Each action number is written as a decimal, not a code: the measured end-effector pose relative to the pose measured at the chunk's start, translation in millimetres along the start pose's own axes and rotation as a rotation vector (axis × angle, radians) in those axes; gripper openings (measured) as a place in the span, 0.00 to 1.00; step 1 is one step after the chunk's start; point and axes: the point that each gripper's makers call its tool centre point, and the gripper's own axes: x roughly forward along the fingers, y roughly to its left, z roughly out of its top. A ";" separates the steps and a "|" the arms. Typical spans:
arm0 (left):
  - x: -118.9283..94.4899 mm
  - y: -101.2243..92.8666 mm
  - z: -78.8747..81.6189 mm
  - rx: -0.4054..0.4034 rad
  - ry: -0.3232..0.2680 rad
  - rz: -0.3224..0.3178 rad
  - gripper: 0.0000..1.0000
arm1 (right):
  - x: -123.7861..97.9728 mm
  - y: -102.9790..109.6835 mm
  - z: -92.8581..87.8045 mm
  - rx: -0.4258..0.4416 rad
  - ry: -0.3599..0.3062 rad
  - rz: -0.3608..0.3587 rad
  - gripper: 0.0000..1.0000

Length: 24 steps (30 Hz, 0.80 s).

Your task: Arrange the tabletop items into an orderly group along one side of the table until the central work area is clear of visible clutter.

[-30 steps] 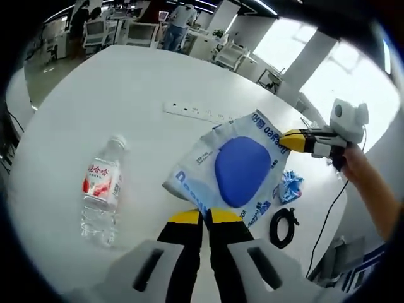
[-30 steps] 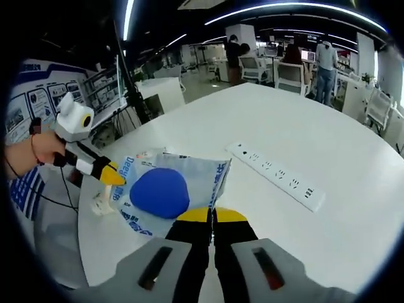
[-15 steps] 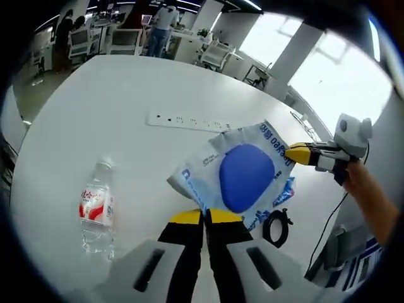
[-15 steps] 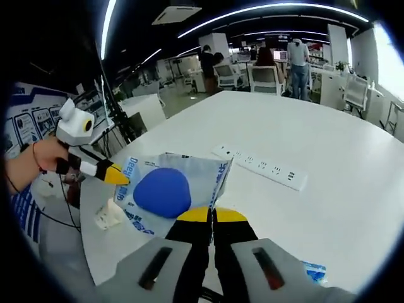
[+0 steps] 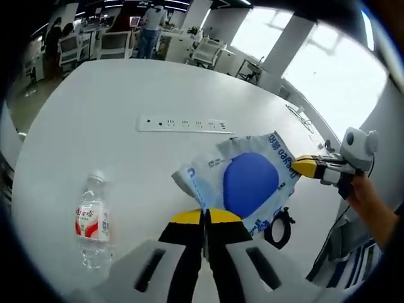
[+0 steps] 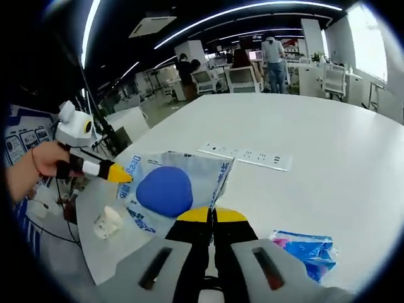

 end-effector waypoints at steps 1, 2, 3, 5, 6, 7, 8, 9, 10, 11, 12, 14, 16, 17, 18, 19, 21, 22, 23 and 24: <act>1.0 -0.6 0.2 0.001 0.000 -0.002 0.00 | -0.3 -1.0 -1.6 0.008 -0.001 -0.005 0.00; 2.8 -1.4 -0.2 0.004 0.003 -0.004 0.00 | -0.9 -2.4 -4.2 0.018 -0.002 -0.013 0.00; 4.0 -1.3 -0.3 0.004 0.005 -0.004 0.00 | -1.0 -3.0 -6.3 0.028 -0.001 -0.016 0.00; 7.0 -1.3 -1.0 0.009 0.009 -0.004 0.00 | -0.3 -4.5 -10.8 0.041 0.001 -0.022 0.00; 9.0 -0.6 -1.9 0.013 0.015 -0.004 0.00 | -0.1 -5.7 -13.8 0.045 0.004 -0.027 0.00; 11.5 1.2 -1.7 0.012 0.018 -0.004 0.00 | 0.1 -6.2 -15.5 0.050 0.004 -0.030 0.00; 13.6 1.7 -2.2 0.015 0.022 -0.004 0.00 | -0.6 -4.9 -18.9 0.056 0.006 -0.035 0.00; 15.0 1.9 -2.2 0.017 0.024 -0.005 0.00 | -0.3 -5.7 -21.4 0.059 0.009 -0.040 0.00; 17.0 1.8 -2.8 0.017 0.027 -0.006 0.00 | 0.3 -7.2 -24.4 0.068 0.012 -0.045 0.00; 17.8 1.6 -3.1 0.019 0.029 -0.006 0.00 | 0.5 -7.6 -25.4 0.074 0.013 -0.047 0.00; 20.2 1.5 -4.3 0.030 0.033 -0.005 0.00 | 1.6 -10.5 -28.3 0.078 0.014 -0.050 0.00; 25.4 3.0 -7.0 0.033 0.046 -0.006 0.00 | 3.2 -13.7 -33.8 0.088 0.022 -0.056 0.00; 29.7 3.1 -8.5 0.046 0.049 -0.009 0.00 | 3.7 -15.0 -37.8 0.091 0.030 -0.065 0.00; 32.2 3.3 -10.9 0.045 0.060 -0.011 0.00 | 4.3 -16.1 -41.0 0.091 0.037 -0.069 0.00; 34.1 3.3 -11.8 0.046 0.063 -0.014 0.00 | 4.7 -16.8 -43.1 0.095 0.041 -0.072 0.00; 37.4 3.8 -12.2 0.047 0.065 -0.016 0.00 | 4.9 -17.8 -44.6 0.098 0.042 -0.074 0.00; 41.7 4.7 -13.6 0.049 0.075 -0.018 0.00 | 5.8 -19.4 -49.0 0.103 0.049 -0.081 0.00; 44.5 5.1 -13.9 0.052 0.078 -0.020 0.00 | 6.9 -21.2 -53.1 0.106 0.058 -0.085 0.00; 46.6 5.1 -14.9 0.052 0.079 -0.023 0.00 | 7.6 -22.2 -55.2 0.106 0.063 -0.088 0.00; 48.4 5.2 -15.6 0.051 0.082 -0.026 0.00 | 8.4 -22.9 -57.7 0.107 0.068 -0.093 0.00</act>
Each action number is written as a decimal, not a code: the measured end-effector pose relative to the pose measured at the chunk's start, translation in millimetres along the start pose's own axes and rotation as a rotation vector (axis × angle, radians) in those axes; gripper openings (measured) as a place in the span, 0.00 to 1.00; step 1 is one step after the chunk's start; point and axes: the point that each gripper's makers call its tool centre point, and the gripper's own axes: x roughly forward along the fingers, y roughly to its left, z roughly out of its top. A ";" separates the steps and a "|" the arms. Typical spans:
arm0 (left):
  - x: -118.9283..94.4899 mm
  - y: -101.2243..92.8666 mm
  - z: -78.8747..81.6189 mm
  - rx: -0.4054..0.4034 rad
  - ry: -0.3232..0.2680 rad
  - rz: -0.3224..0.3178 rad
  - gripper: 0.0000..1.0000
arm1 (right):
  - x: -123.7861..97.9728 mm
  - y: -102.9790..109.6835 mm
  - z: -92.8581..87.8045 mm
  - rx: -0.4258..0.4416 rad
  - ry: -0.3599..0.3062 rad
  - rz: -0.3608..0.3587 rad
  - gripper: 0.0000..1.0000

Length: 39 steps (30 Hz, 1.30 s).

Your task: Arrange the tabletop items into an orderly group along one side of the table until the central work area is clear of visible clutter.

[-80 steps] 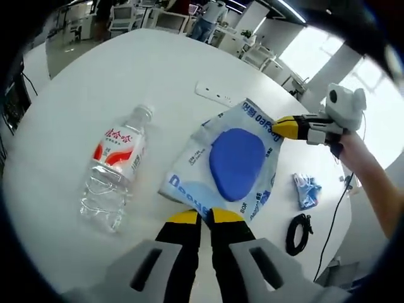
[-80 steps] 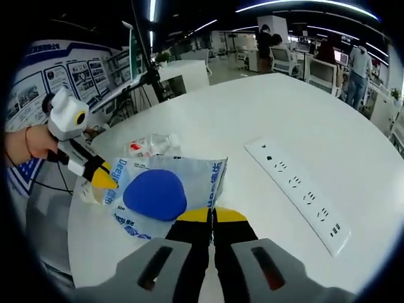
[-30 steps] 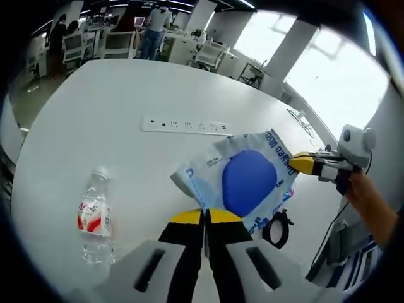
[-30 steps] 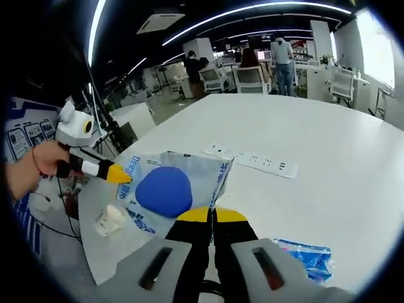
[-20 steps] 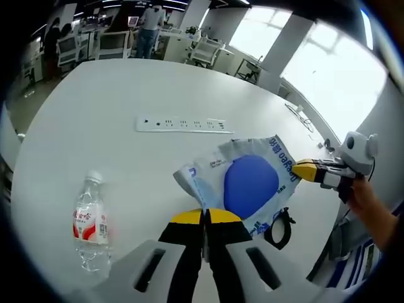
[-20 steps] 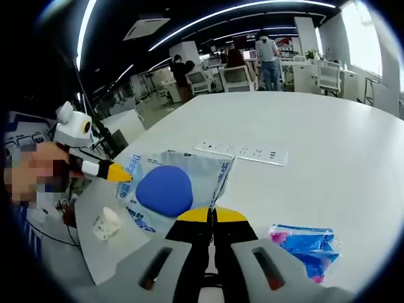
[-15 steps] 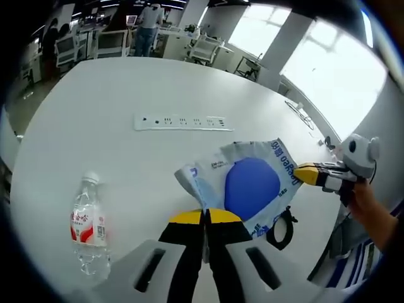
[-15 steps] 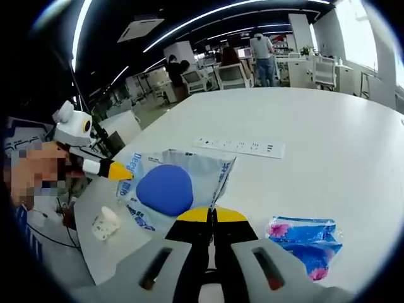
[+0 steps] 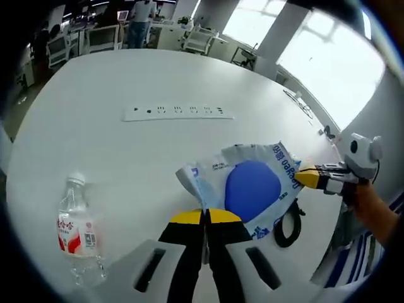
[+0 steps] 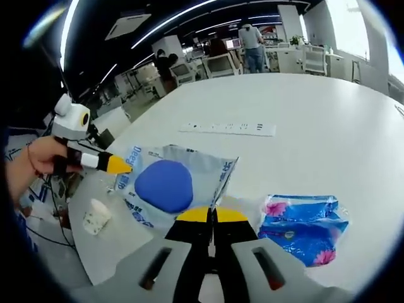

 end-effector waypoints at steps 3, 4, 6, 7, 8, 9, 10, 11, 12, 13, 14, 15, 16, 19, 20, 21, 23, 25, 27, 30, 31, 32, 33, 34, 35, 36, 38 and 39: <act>6.3 1.0 -3.6 0.008 0.007 -0.009 0.00 | 3.0 -4.4 -4.9 -0.007 0.013 -0.015 0.00; 9.7 2.5 -6.0 0.005 0.017 -0.012 0.00 | 4.7 -7.0 -6.7 -0.001 0.018 -0.020 0.00; 13.2 2.7 -7.9 0.009 0.025 -0.015 0.00 | 6.3 -9.4 -8.9 0.008 0.023 -0.026 0.00; 15.2 2.9 -8.9 0.009 0.028 -0.018 0.00 | 7.0 -10.1 -9.7 0.007 0.025 -0.028 0.00; 17.4 4.0 -10.3 0.007 0.033 -0.018 0.00 | 9.2 -11.6 -12.5 0.006 0.034 -0.034 0.00; 19.0 4.2 -11.3 0.005 0.036 -0.021 0.00 | 10.6 -12.5 -14.3 0.004 0.040 -0.037 0.00; 20.9 4.1 -12.3 0.004 0.038 -0.024 0.00 | 11.8 -13.9 -16.5 0.003 0.047 -0.043 0.00; 22.6 4.0 -12.9 0.006 0.040 -0.029 0.00 | 13.2 -15.6 -18.8 0.003 0.054 -0.050 0.00; 24.1 4.0 -13.4 0.007 0.041 -0.031 0.00 | 13.7 -16.0 -20.0 0.005 0.057 -0.053 0.00; 25.6 4.1 -14.8 0.008 0.046 -0.032 0.00 | 14.8 -16.1 -21.4 0.006 0.061 -0.055 0.00; 26.5 4.3 -15.7 0.008 0.050 -0.033 0.00 | 15.2 -16.2 -21.8 0.007 0.062 -0.056 0.00; 28.3 5.7 -15.8 0.009 0.052 -0.036 0.00 | 16.4 -16.6 -23.4 0.003 0.069 -0.060 0.00; 29.2 6.7 -15.9 0.006 0.053 -0.036 0.00 | 17.4 -17.2 -24.1 0.000 0.071 -0.061 0.00; 33.0 8.0 -16.8 0.005 0.056 -0.041 0.00 | 19.9 -17.9 -27.3 -0.003 0.082 -0.068 0.00; 34.6 9.3 -17.7 0.005 0.060 -0.039 0.00 | 21.5 -17.8 -29.1 -0.005 0.088 -0.068 0.00; 35.8 9.9 -18.6 0.004 0.063 -0.039 0.00 | 22.5 -18.0 -30.8 -0.005 0.095 -0.070 0.00; 36.9 9.2 -20.9 0.002 0.068 -0.044 0.00 | 24.0 -19.5 -34.7 -0.014 0.109 -0.080 0.00; 38.3 9.0 -21.6 0.000 0.068 -0.046 0.00 | 25.1 -21.1 -36.7 -0.009 0.115 -0.084 0.00; 39.4 8.8 -22.7 -0.004 0.070 -0.050 0.00 | 25.4 -22.4 -37.4 -0.008 0.117 -0.089 0.00; 41.3 9.6 -24.9 -0.016 0.073 -0.054 0.00 | 26.8 -23.9 -38.5 -0.003 0.120 -0.093 0.00; 41.2 9.7 -25.2 -0.017 0.072 -0.052 0.00 | 27.7 -23.5 -39.0 -0.003 0.122 -0.093 0.00; 41.7 10.0 -25.7 -0.023 0.071 -0.054 0.00 | 28.2 -23.5 -39.9 -0.006 0.126 -0.095 0.00; 42.5 10.3 -26.4 -0.027 0.072 -0.057 0.00 | 28.6 -23.5 -40.6 -0.008 0.129 -0.096 0.00; 43.8 11.0 -27.5 -0.028 0.074 -0.056 0.00 | 29.7 -23.9 -41.5 -0.010 0.131 -0.097 0.00; 45.0 11.2 -28.1 -0.026 0.075 -0.056 0.00 | 30.2 -23.9 -42.1 -0.010 0.133 -0.098 0.00; 45.9 12.0 -29.2 -0.027 0.078 -0.055 0.00 | 30.1 -23.7 -42.3 -0.010 0.134 -0.096 0.00; 46.5 12.8 -30.0 -0.035 0.078 -0.056 0.00 | 30.7 -23.9 -43.2 -0.013 0.138 -0.097 0.00; 47.2 13.4 -30.6 -0.041 0.078 -0.058 0.00 | 30.8 -23.9 -43.4 -0.012 0.138 -0.097 0.00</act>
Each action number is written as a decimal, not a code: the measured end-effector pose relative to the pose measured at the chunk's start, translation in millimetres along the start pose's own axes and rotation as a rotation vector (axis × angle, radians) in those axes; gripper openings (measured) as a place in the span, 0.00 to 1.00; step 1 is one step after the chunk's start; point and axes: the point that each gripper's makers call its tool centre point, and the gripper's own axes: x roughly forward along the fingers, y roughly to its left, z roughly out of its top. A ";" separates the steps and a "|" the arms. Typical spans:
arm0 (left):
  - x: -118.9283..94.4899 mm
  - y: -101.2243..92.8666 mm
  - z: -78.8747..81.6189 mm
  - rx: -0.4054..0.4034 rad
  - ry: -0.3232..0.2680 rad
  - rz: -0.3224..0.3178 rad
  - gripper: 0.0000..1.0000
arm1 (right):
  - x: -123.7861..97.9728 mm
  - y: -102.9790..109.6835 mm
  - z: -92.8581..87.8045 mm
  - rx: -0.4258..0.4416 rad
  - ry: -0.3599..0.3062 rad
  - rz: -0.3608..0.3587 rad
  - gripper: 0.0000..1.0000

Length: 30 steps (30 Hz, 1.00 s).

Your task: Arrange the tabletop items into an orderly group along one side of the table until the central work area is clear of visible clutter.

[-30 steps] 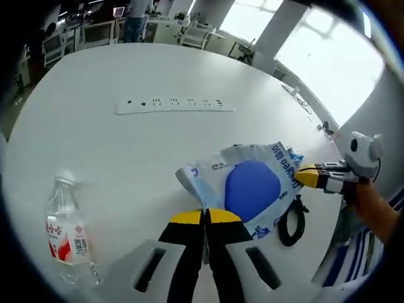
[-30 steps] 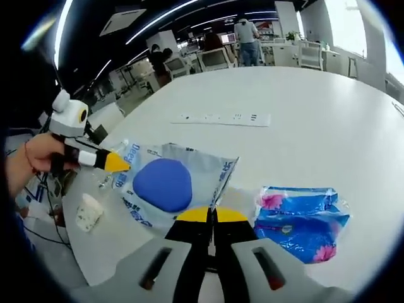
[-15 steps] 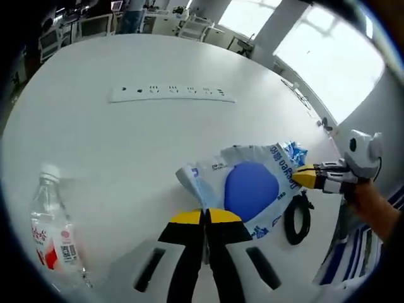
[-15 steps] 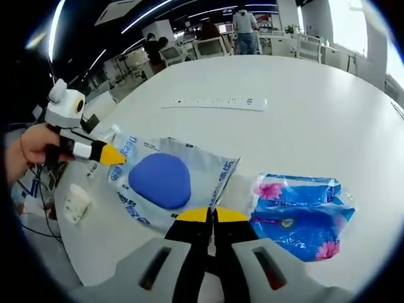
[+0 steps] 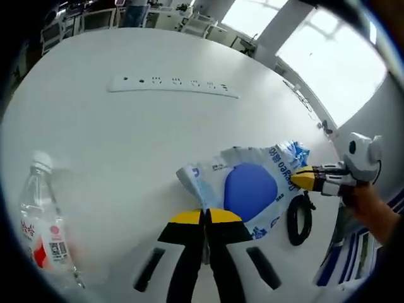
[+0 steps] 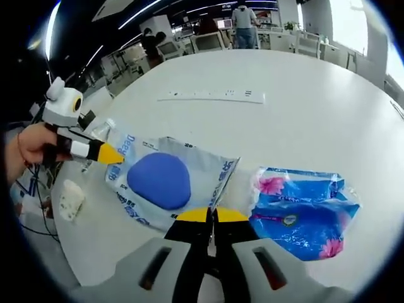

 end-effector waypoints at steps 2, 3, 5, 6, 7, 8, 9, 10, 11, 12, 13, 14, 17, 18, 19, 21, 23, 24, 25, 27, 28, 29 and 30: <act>0.4 0.3 0.0 -0.008 -0.003 -0.002 0.00 | 0.2 -0.4 -1.0 0.000 0.005 -0.002 0.00; 0.9 0.3 0.0 -0.014 -0.005 -0.005 0.00 | 0.6 -1.0 -1.0 -0.001 0.006 -0.004 0.00; 1.7 0.6 0.2 -0.015 -0.007 -0.006 0.00 | 1.1 -1.3 -1.5 -0.001 0.009 -0.005 0.00; 1.6 0.1 0.5 -0.018 -0.007 -0.006 0.00 | 1.3 -1.5 -1.6 -0.002 0.009 -0.006 0.00; 1.6 -0.1 0.8 -0.023 -0.009 -0.007 0.00 | 1.5 -1.4 -1.6 -0.002 0.008 -0.006 0.00; 1.5 0.2 0.8 -0.024 -0.010 -0.008 0.00 | 1.5 -1.3 -1.6 -0.003 0.008 -0.006 0.00; 1.5 0.4 0.8 -0.025 -0.011 -0.010 0.00 | 1.6 -1.4 -1.7 -0.008 0.010 -0.008 0.00; 1.5 0.8 0.8 -0.028 -0.013 -0.011 0.00 | 1.7 -1.3 -1.7 -0.009 0.011 -0.009 0.01; 1.5 0.9 0.8 -0.031 -0.014 -0.011 0.00 | 1.9 -1.0 -1.5 -0.007 0.010 -0.008 0.01; 1.4 1.0 0.9 -0.034 -0.016 -0.012 0.00 | 1.7 -1.1 -1.3 -0.007 0.011 -0.009 0.01; 1.3 0.7 0.9 -0.031 -0.017 -0.013 0.00 | 1.5 -1.0 -0.8 -0.010 0.010 -0.009 0.01; 1.3 0.7 0.7 -0.024 -0.017 -0.012 0.00 | 1.3 -0.6 -0.1 -0.009 0.007 -0.009 0.02; 1.4 0.8 0.6 -0.023 -0.019 -0.013 0.00 | 1.3 0.6 0.8 -0.015 0.005 -0.007 0.04; 1.3 0.7 0.4 -0.020 -0.019 -0.013 0.00 | 1.3 0.6 0.8 -0.015 0.004 -0.007 0.05; 1.2 0.6 0.1 -0.011 -0.019 -0.012 0.00 | 1.3 0.3 0.2 -0.014 0.007 -0.009 0.05; 1.3 1.3 -0.2 -0.011 -0.018 -0.012 0.00 | 0.7 0.6 0.2 -0.014 0.005 -0.011 0.06; 1.0 1.2 -0.4 -0.009 -0.017 -0.012 0.01 | 0.4 0.6 0.0 -0.014 0.005 -0.011 0.06; 0.8 1.3 -0.7 -0.006 -0.017 -0.012 0.01 | 0.0 0.7 0.3 -0.014 0.003 -0.011 0.07; 0.8 1.5 -0.9 -0.006 -0.017 -0.011 0.01 | -0.3 0.4 0.5 -0.016 0.003 -0.013 0.08; 0.6 1.3 -1.1 -0.008 -0.018 -0.010 0.01 | -0.9 0.9 0.5 -0.014 0.004 -0.011 0.08; 0.6 1.3 -1.2 -0.006 -0.018 -0.010 0.02 | -1.6 0.9 0.9 -0.018 0.001 -0.013 0.08; 0.4 1.2 -1.5 -0.007 -0.018 -0.010 0.02 | -2.0 0.9 0.9 -0.018 0.001 -0.014 0.09; 0.5 1.2 -1.3 -0.008 -0.019 -0.012 0.02 | -2.3 1.2 0.8 -0.016 0.002 -0.013 0.09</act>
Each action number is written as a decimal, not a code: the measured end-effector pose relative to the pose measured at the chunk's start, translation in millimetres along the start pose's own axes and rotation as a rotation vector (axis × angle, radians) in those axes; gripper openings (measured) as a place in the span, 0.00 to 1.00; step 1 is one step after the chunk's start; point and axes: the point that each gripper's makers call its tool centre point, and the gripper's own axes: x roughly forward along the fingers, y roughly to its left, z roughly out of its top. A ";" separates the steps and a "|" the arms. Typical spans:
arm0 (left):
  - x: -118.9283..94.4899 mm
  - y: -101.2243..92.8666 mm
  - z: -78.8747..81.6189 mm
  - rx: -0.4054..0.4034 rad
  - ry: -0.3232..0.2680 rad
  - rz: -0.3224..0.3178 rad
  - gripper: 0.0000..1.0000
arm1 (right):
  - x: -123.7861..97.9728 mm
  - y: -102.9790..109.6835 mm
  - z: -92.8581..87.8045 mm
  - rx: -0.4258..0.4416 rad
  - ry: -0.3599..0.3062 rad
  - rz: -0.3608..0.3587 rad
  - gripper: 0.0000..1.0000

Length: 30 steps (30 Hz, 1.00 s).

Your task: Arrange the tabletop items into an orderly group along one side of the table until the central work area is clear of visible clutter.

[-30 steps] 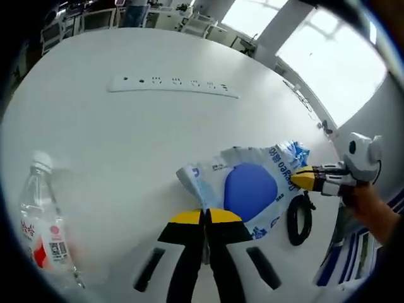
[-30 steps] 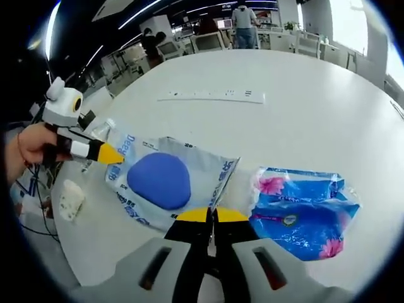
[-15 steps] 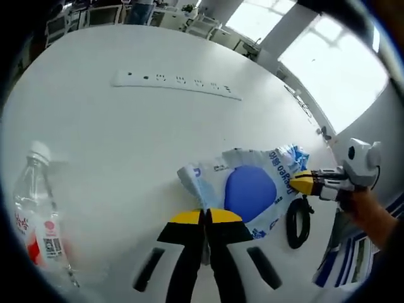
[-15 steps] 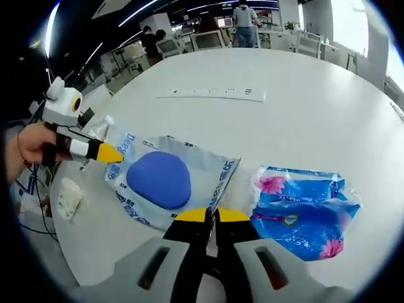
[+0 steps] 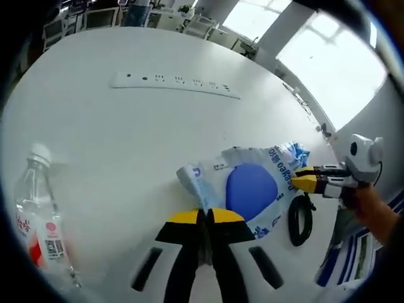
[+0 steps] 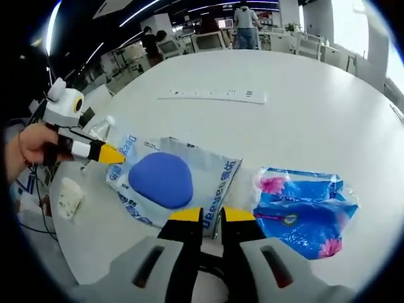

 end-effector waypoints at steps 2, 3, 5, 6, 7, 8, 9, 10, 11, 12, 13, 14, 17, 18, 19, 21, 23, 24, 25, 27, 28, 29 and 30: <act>-0.4 -0.5 -0.5 -0.001 0.001 -0.001 0.03 | -0.7 0.2 0.4 0.000 -0.002 -0.002 0.10; -0.8 -0.8 -0.6 0.001 0.001 -0.003 0.03 | -1.0 0.7 0.4 0.001 -0.002 -0.001 0.10; -1.1 -0.4 -0.3 -0.001 -0.001 -0.003 0.04 | -1.5 1.4 0.6 -0.002 -0.003 -0.002 0.11; -1.2 -0.7 -0.1 -0.002 -0.002 -0.006 0.04 | -1.8 1.7 0.5 -0.003 -0.003 -0.002 0.12; -1.5 -1.1 -0.2 -0.004 -0.002 -0.008 0.05 | -1.7 1.6 0.5 -0.002 -0.003 -0.002 0.12; -1.8 -1.3 -0.3 -0.004 -0.002 -0.008 0.06 | -1.8 1.8 0.3 -0.002 -0.003 -0.002 0.13; -2.5 -1.7 -0.2 -0.003 -0.003 -0.009 0.06 | -2.5 2.4 -0.2 -0.006 -0.002 -0.007 0.13; -3.8 -2.6 -0.1 -0.002 -0.007 -0.010 0.07 | -2.8 2.7 0.0 -0.006 -0.004 -0.007 0.14; -4.2 -2.9 0.0 -0.003 -0.007 -0.010 0.08 | -3.1 3.2 0.6 -0.003 -0.007 -0.005 0.14; -5.1 -3.4 -0.2 -0.003 -0.007 -0.011 0.08 | -3.4 3.4 0.6 -0.003 -0.007 -0.006 0.14; -5.6 -3.7 -0.2 -0.002 -0.007 -0.012 0.09 | -3.9 3.5 0.7 -0.006 -0.007 -0.008 0.14; -5.7 -3.7 0.0 -0.002 -0.007 -0.014 0.10 | -4.2 3.4 0.7 -0.007 -0.006 -0.008 0.14; -7.2 -5.1 0.6 0.000 -0.010 -0.018 0.12 | -5.4 3.0 2.0 -0.008 -0.010 -0.012 0.16; -7.7 -5.6 0.5 -0.001 -0.010 -0.018 0.13 | -5.8 3.4 2.4 -0.009 -0.010 -0.012 0.16; -7.9 -5.4 0.6 0.001 -0.012 -0.017 0.14 | -6.1 3.7 3.0 -0.010 -0.013 -0.012 0.17; -7.7 -4.0 0.8 0.001 -0.013 -0.013 0.15 | -7.4 4.3 3.8 -0.013 -0.014 -0.013 0.17; -8.2 -3.8 2.0 -0.002 -0.018 -0.013 0.17 | -8.3 5.1 4.4 -0.014 -0.014 -0.013 0.18; -8.7 -3.7 2.6 -0.001 -0.018 -0.014 0.19 | -8.6 4.9 4.6 -0.016 -0.016 -0.015 0.18; -9.6 -3.8 3.1 0.000 -0.018 -0.014 0.20 | -8.4 4.6 4.7 -0.014 -0.016 -0.014 0.18; -10.5 -2.1 4.4 0.002 -0.022 -0.009 0.22 | -9.3 4.5 5.6 -0.017 -0.018 -0.016 0.19; -10.4 -1.7 4.4 0.003 -0.021 -0.009 0.23 | -9.9 4.6 6.2 -0.017 -0.020 -0.016 0.19; -11.0 -1.4 4.8 0.002 -0.022 -0.010 0.25 | -10.2 4.9 7.2 -0.015 -0.024 -0.014 0.19; -11.4 -1.4 5.8 0.003 -0.027 -0.010 0.27 | -10.5 5.0 7.5 -0.016 -0.025 -0.014 0.20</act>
